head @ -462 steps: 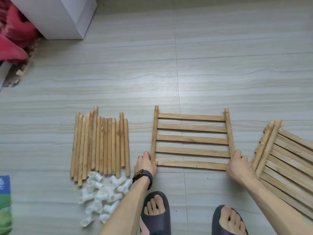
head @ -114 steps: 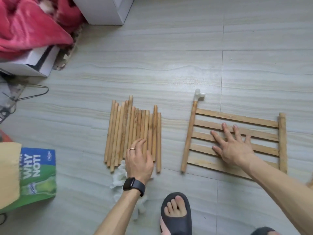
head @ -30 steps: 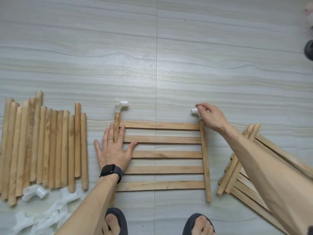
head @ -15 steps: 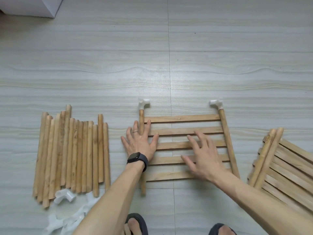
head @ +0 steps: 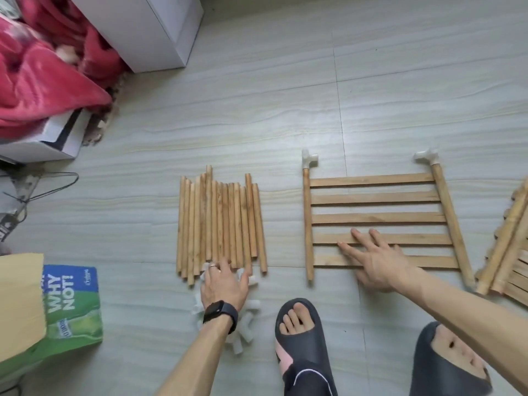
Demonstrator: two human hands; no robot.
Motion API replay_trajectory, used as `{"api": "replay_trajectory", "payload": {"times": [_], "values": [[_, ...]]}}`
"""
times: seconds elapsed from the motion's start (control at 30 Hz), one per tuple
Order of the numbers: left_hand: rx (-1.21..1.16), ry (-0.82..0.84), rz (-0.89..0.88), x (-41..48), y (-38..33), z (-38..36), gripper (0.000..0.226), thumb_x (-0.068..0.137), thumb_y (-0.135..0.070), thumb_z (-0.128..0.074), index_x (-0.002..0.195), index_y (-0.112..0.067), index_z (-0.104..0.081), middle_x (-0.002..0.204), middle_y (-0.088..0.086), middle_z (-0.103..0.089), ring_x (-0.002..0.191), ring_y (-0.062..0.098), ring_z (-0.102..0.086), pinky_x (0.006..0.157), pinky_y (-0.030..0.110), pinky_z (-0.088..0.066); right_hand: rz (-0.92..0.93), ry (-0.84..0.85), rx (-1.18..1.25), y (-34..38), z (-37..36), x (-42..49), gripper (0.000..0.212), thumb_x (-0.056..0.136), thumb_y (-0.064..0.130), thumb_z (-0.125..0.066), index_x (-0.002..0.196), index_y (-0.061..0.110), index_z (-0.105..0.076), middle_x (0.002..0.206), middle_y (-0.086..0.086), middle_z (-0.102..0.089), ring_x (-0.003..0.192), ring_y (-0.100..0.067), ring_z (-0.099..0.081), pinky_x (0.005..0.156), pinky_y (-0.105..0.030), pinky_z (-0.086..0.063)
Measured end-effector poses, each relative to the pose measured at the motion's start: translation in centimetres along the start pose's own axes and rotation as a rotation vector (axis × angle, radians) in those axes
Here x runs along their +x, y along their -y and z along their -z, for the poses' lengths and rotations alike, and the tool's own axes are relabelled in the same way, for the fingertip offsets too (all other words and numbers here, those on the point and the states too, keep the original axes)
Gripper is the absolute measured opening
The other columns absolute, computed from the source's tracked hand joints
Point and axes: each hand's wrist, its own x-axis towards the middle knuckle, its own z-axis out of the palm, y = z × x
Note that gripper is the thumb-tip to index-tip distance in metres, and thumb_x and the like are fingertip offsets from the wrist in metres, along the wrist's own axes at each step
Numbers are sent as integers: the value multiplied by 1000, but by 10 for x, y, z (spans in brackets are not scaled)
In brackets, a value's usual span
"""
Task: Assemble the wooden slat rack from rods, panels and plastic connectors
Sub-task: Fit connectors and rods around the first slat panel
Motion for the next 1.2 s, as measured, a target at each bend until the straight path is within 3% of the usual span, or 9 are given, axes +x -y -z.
{"api": "replay_trajectory", "payload": {"times": [0.1,0.2,0.43,0.6,0.77,0.93,1.03,1.13,1.2], "values": [[-26,197,58,3,5,1,47,91,-64,-47,122,-30,-56,120,-1,-65,119,21,-52,95,39,-47,-28,16,4,7,-11,-10,81,100,44,-46,157,49,12,167,4,24,154,-37,16,117,-64,-27],[21,250,49,6,5,3,33,93,-54,-53,116,-32,-61,117,-5,-68,113,19,-58,92,38,-49,-45,16,14,12,-22,-13,82,100,44,-45,156,49,15,166,3,27,153,-38,19,118,-61,-29],[101,323,-12,6,7,14,28,93,-53,-53,104,-29,-62,106,-3,-68,101,20,-62,85,35,-52,-21,-28,9,7,-30,-9,86,99,46,-45,152,50,23,165,3,31,153,-38,21,121,-57,-27],[-466,316,-45,12,-18,33,26,91,-49,-60,94,-24,-56,92,-7,-64,85,13,-63,71,29,-52,-2,-125,-34,1,-24,-4,77,105,39,-39,152,54,21,167,7,23,156,-35,8,118,-55,-31],[-1194,588,180,21,-72,35,13,95,-18,-66,105,-11,-64,105,10,-63,66,18,-63,60,24,-56,7,-165,-16,-6,-3,14,63,109,35,-32,156,53,8,170,7,11,152,-35,-5,112,-51,-40],[-1335,672,419,20,-103,14,29,101,-14,-56,122,6,-54,100,14,-58,64,18,-55,52,22,-50,-24,-206,-5,-22,20,37,67,109,24,-35,158,48,4,170,6,12,151,-38,-6,110,-50,-42],[-1451,728,482,22,-112,13,26,97,-7,-59,120,4,-57,100,14,-66,70,20,-64,59,23,-54,-37,-227,22,-27,23,44,65,109,26,-34,158,48,2,170,6,9,150,-38,-9,107,-49,-45],[-1479,728,467,30,-114,9,17,92,6,-61,104,-5,-61,92,10,-74,74,19,-72,64,23,-58,-55,-243,16,-26,18,48,67,107,29,-36,157,48,4,170,5,8,150,-37,-9,108,-47,-45],[-1287,681,374,34,-115,3,14,91,2,-64,103,-7,-64,91,12,-72,73,20,-70,63,25,-58,-66,-258,19,-26,18,51,68,106,33,-38,157,49,5,170,6,8,150,-37,-10,109,-48,-43]]}}
